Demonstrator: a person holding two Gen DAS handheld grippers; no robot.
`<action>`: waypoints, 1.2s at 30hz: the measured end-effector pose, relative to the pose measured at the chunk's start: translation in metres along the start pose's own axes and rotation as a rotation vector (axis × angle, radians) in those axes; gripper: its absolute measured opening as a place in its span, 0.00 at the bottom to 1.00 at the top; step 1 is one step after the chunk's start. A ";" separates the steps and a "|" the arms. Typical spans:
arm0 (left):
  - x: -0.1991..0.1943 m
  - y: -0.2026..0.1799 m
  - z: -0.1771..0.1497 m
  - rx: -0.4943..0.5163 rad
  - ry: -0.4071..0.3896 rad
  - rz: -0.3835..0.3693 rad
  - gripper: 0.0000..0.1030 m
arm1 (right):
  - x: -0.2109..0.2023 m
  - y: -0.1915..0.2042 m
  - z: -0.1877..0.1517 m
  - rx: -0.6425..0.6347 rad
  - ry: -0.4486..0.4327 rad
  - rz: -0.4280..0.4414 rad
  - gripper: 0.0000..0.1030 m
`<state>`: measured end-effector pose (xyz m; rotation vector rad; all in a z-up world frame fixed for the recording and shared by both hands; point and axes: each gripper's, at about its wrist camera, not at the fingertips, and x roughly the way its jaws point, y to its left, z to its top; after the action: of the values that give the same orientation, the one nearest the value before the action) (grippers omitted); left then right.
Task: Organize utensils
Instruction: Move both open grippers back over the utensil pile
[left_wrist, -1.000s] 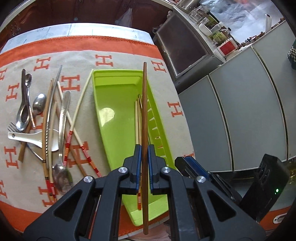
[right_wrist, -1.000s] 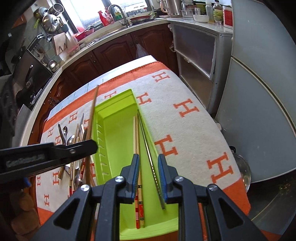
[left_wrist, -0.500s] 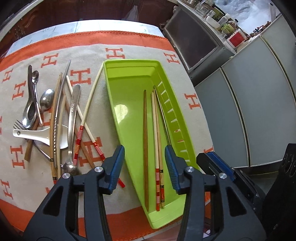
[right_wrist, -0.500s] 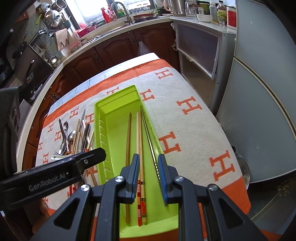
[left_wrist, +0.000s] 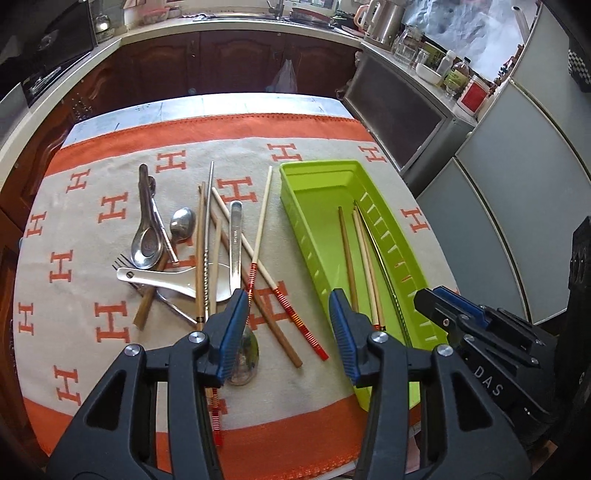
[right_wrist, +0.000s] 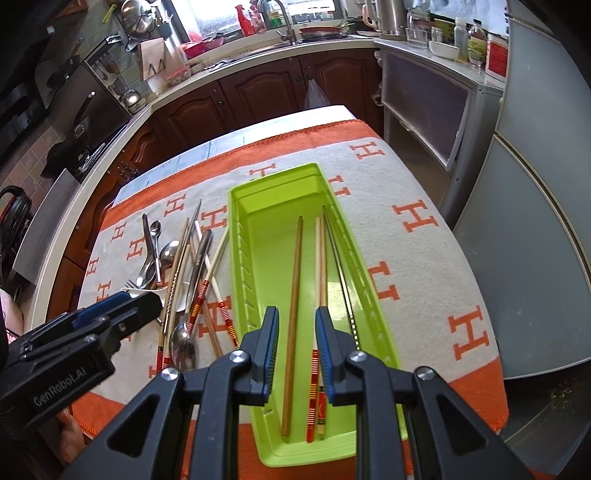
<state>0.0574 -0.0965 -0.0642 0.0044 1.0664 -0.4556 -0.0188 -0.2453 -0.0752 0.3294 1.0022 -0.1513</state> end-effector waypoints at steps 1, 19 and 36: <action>-0.004 0.005 -0.001 -0.012 -0.008 0.004 0.41 | 0.000 0.003 0.000 -0.007 0.002 0.002 0.19; -0.038 0.088 -0.018 -0.102 -0.086 0.184 0.41 | 0.009 0.072 0.010 -0.152 0.045 0.054 0.19; -0.041 0.160 -0.024 -0.190 -0.083 0.193 0.41 | 0.064 0.101 0.039 -0.104 0.225 0.151 0.19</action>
<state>0.0792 0.0687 -0.0753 -0.0786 1.0129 -0.1778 0.0747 -0.1616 -0.0900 0.3302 1.1988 0.0768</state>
